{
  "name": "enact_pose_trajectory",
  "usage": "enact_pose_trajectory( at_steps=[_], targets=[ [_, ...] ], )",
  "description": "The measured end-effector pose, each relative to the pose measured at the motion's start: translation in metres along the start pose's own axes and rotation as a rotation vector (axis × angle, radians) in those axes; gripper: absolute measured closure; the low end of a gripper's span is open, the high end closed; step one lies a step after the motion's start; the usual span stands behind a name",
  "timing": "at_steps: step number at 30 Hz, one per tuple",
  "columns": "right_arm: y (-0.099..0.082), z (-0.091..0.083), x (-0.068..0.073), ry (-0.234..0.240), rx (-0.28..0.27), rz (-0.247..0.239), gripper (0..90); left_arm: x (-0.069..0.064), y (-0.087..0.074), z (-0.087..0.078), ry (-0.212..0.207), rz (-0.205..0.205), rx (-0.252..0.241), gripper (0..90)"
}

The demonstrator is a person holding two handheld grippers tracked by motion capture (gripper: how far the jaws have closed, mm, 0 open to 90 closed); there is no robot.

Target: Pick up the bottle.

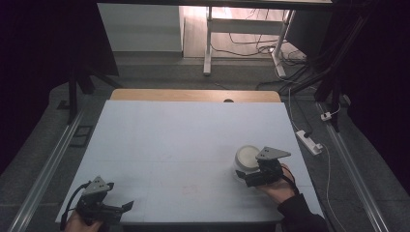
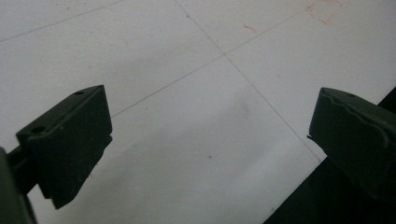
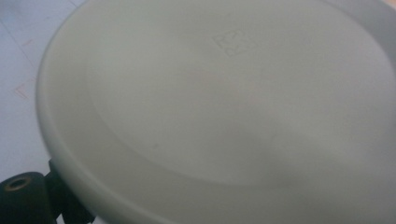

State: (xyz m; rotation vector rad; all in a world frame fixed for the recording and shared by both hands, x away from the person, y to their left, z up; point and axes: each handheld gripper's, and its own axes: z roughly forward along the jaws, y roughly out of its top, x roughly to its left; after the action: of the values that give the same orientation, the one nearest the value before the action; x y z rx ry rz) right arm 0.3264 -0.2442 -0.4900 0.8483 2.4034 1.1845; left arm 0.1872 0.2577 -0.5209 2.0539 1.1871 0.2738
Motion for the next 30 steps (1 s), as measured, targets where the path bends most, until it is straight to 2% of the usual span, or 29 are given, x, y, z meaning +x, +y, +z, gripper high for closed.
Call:
enact_pose_trajectory(
  at_steps=[3,17,30],
  targets=[
    [0.009,0.003,0.004,0.015,-0.014,-0.016,6.5,0.000,0.000,0.000,-0.001,-0.002,-0.001,0.4],
    [0.027,0.014,0.020,0.082,-0.021,-0.037,6.5,0.001,0.000,0.000,-0.002,-0.007,-0.002,0.4],
    [0.042,0.027,0.035,0.121,-0.022,-0.061,6.5,0.001,0.000,0.000,-0.003,-0.009,-0.005,0.4]
  ],
)
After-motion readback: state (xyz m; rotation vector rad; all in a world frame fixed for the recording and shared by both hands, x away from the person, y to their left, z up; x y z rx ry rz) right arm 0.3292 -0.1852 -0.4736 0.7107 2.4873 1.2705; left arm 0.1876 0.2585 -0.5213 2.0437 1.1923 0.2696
